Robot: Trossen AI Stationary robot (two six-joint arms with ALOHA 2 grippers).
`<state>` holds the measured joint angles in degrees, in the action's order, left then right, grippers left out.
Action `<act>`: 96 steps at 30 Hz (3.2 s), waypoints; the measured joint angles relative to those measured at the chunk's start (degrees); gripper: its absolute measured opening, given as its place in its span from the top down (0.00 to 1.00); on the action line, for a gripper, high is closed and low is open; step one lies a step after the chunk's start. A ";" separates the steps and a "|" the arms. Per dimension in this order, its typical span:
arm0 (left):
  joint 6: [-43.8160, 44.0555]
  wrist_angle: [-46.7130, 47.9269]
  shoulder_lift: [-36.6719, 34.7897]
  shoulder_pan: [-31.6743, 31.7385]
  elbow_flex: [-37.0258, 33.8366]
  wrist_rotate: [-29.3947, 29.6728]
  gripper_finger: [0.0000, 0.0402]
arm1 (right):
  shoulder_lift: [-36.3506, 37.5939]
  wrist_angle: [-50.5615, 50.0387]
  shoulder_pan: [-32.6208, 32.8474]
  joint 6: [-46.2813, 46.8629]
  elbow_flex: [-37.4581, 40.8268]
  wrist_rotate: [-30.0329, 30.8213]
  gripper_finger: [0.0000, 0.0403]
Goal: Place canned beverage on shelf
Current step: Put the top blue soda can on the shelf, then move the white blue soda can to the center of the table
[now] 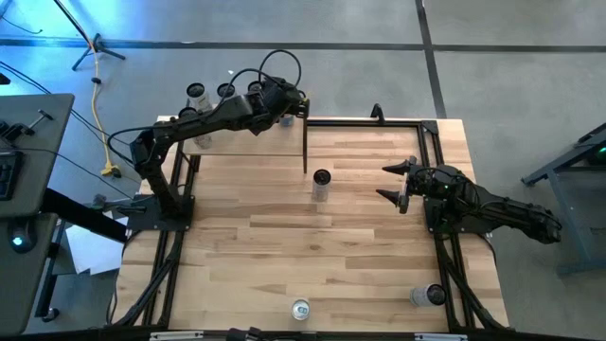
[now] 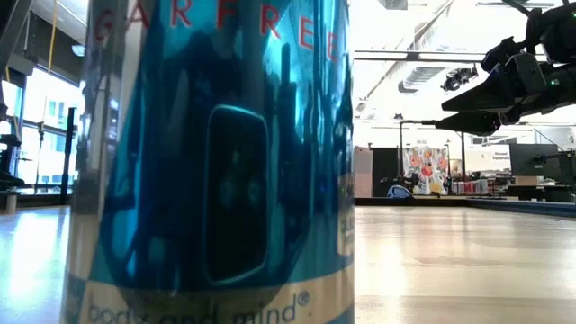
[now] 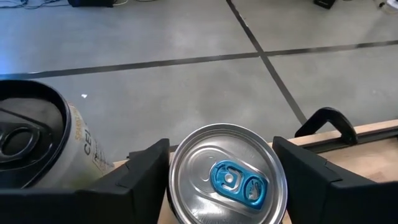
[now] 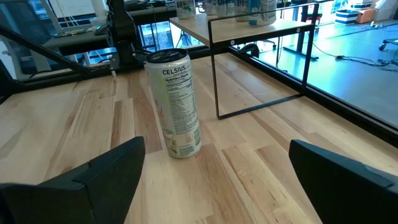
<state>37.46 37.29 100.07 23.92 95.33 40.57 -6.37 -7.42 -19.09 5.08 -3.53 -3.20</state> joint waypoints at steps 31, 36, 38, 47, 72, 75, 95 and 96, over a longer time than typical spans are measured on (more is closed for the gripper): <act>7.52 8.61 -1.60 -4.16 0.07 1.95 0.27 | 0.00 -0.02 0.00 0.01 0.01 -0.01 0.04; 13.17 14.65 -3.56 -7.20 0.07 0.41 0.27 | -0.02 -0.01 -0.02 0.01 0.00 0.00 0.04; 15.16 16.86 -4.26 -8.91 0.07 -1.63 0.27 | -0.02 0.00 0.00 0.00 0.02 -0.02 0.04; 22.19 25.83 -4.58 -18.55 0.07 -13.88 0.27 | -0.02 -0.02 -0.02 0.02 0.02 0.00 0.04; 44.88 28.09 3.57 -49.19 0.00 -1.35 0.27 | -0.39 0.00 -0.02 0.02 0.00 0.00 0.04; 44.93 27.32 4.36 -50.82 0.00 -2.31 0.27 | -0.39 0.00 -0.01 0.01 0.01 -0.01 0.04; 44.72 17.23 4.98 -56.30 -0.02 -9.11 0.27 | -0.39 0.00 -0.02 0.00 0.02 -0.02 0.04; 44.14 16.16 4.98 -56.28 -0.02 -9.43 0.27 | -0.39 -0.02 -0.02 0.02 0.00 0.00 0.04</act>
<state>81.60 53.45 105.06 -32.36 95.31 31.14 -6.76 -7.44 -19.11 5.10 -3.53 -3.20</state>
